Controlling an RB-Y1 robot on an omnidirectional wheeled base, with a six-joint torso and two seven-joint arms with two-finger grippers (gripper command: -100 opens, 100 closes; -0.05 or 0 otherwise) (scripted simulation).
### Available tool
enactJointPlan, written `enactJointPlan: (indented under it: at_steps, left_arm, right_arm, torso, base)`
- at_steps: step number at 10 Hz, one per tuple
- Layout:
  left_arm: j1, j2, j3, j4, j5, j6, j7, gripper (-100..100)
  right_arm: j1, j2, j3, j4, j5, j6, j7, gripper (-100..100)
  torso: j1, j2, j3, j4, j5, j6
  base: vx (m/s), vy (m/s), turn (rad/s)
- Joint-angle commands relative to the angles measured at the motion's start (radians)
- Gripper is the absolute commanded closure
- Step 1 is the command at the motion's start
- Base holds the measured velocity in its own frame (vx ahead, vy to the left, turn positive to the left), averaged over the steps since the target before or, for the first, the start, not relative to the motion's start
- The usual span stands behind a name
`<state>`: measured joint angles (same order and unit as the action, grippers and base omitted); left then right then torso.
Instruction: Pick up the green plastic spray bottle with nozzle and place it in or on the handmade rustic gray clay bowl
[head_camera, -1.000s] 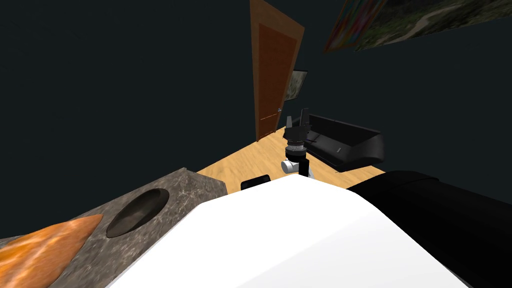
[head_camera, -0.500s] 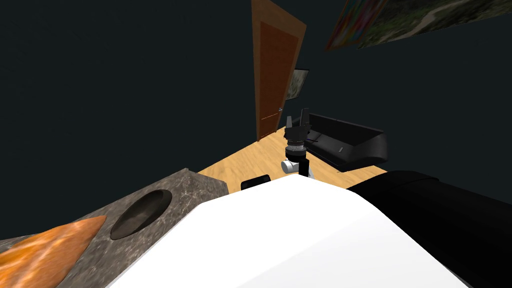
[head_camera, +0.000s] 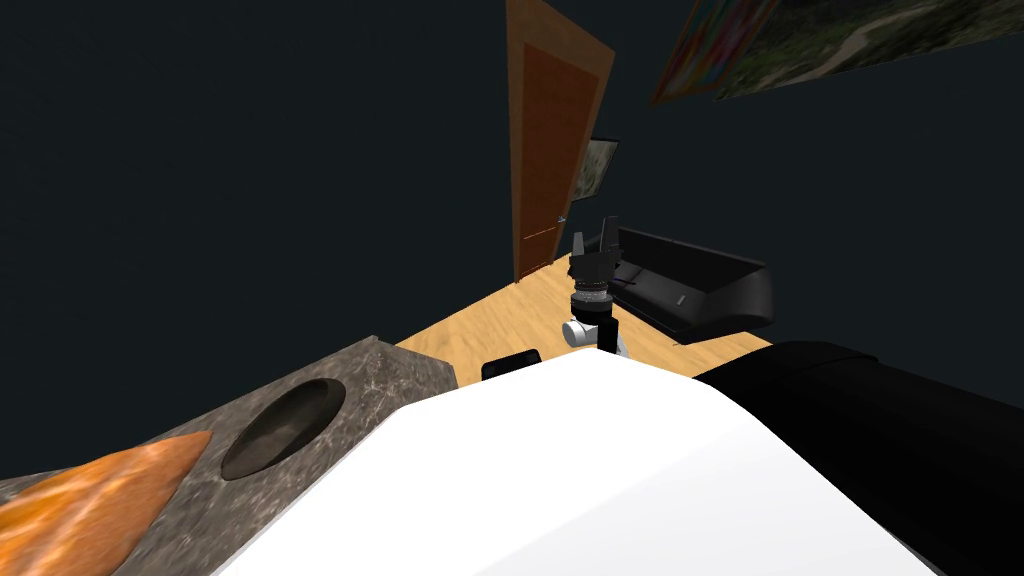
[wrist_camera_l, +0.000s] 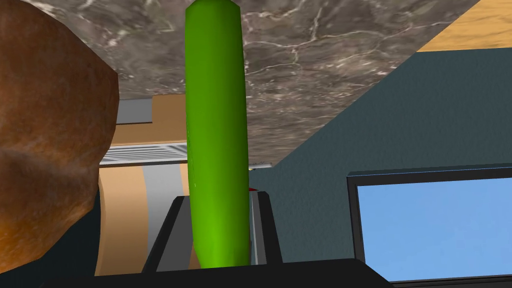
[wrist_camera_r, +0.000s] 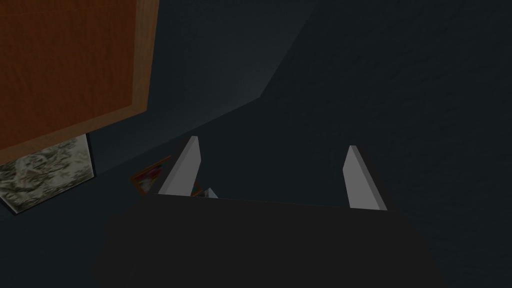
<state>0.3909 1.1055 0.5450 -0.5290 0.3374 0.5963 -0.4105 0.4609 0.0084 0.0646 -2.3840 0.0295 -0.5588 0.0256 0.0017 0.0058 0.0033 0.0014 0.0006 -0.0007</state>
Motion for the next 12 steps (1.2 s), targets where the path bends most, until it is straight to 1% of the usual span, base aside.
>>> enactJointPlan:
  at_steps: [1, 2, 3, 4, 5, 6, 7, 8, 9, 10, 12]
  left_arm:
    - [0.000, 0.000, 0.000, 0.000, 0.000, 0.000, 0.000, 100]
    - [0.000, 0.000, 0.000, 0.000, 0.000, 0.000, 0.000, 0]
    - [-0.008, 0.020, 0.011, 0.005, 0.025, 0.014, -0.028, 100]
    - [-0.004, 0.013, 0.006, 0.000, 0.012, 0.010, -0.012, 100]
    - [-0.005, 0.014, 0.007, -0.001, 0.014, 0.013, -0.015, 0]
    - [0.004, 0.032, 0.043, -0.006, 0.013, 0.036, -0.001, 100]
    - [0.007, 0.039, 0.057, -0.009, 0.013, 0.044, 0.004, 100]
    - [0.015, 0.057, 0.088, -0.015, 0.013, 0.063, 0.015, 100]
    - [0.019, 0.067, 0.104, -0.018, 0.013, 0.074, 0.021, 100]
    - [0.028, 0.088, 0.137, -0.025, 0.015, 0.097, 0.030, 100]
    - [0.037, 0.109, 0.167, -0.033, 0.018, 0.120, 0.038, 100]
  right_arm:
    - [0.000, 0.000, 0.000, 0.000, 0.000, 0.000, 0.000, 0]
    - [0.000, 0.000, 0.000, 0.000, 0.000, 0.000, 0.000, 0]
    - [0.000, 0.000, 0.000, 0.000, 0.000, 0.000, 0.000, 0]
    - [0.000, 0.000, 0.000, 0.000, 0.000, 0.000, 0.000, 0]
    - [0.000, 0.000, 0.000, 0.000, 0.000, 0.000, 0.000, 0]
    - [0.000, 0.000, 0.000, 0.000, 0.000, 0.000, 0.000, 0]
    - [0.000, 0.000, 0.000, 0.000, 0.000, 0.000, 0.000, 0]
    - [0.000, 0.000, 0.000, 0.000, 0.000, 0.000, 0.000, 0]
    - [0.000, 0.000, 0.000, 0.000, 0.000, 0.000, 0.000, 0]
    - [0.000, 0.000, 0.000, 0.000, 0.000, 0.000, 0.000, 0]
    - [0.000, 0.000, 0.000, 0.000, 0.000, 0.000, 0.000, 0]
  torso:
    - [0.000, 0.000, 0.000, 0.000, 0.000, 0.000]
    - [0.000, 0.000, 0.000, 0.000, 0.000, 0.000]
    - [0.000, 0.000, 0.000, 0.000, 0.000, 0.000]
    - [-0.006, 0.000, 0.000, 0.000, -0.001, 0.001]
    - [-0.005, 0.001, 0.000, 0.000, -0.001, 0.000]
    - [-0.002, 0.000, 0.000, 0.000, -0.001, 0.000]
    - [-0.007, -0.002, -0.001, 0.000, -0.002, 0.001]
    - [-0.013, -0.005, -0.002, 0.000, -0.003, 0.001]
    - [-0.017, -0.005, -0.003, -0.001, -0.005, 0.001]
    - [-0.019, -0.005, -0.002, 0.000, -0.006, 0.001]
    - [-0.020, -0.007, -0.003, 0.000, -0.007, 0.001]
  base:
    - [0.000, 0.000, 0.000]
    - [0.000, 0.000, 0.000]
    - [-0.016, -0.092, -0.012]
    - [-0.009, -0.059, -0.004]
    - [0.000, -0.008, 0.001]
    - [0.038, -0.096, -0.040]
    - [0.081, -0.181, -0.043]
    - [0.069, -0.220, -0.037]
    - [0.063, -0.216, -0.029]
    - [0.091, -0.228, -0.031]
    - [0.086, -0.188, -0.026]
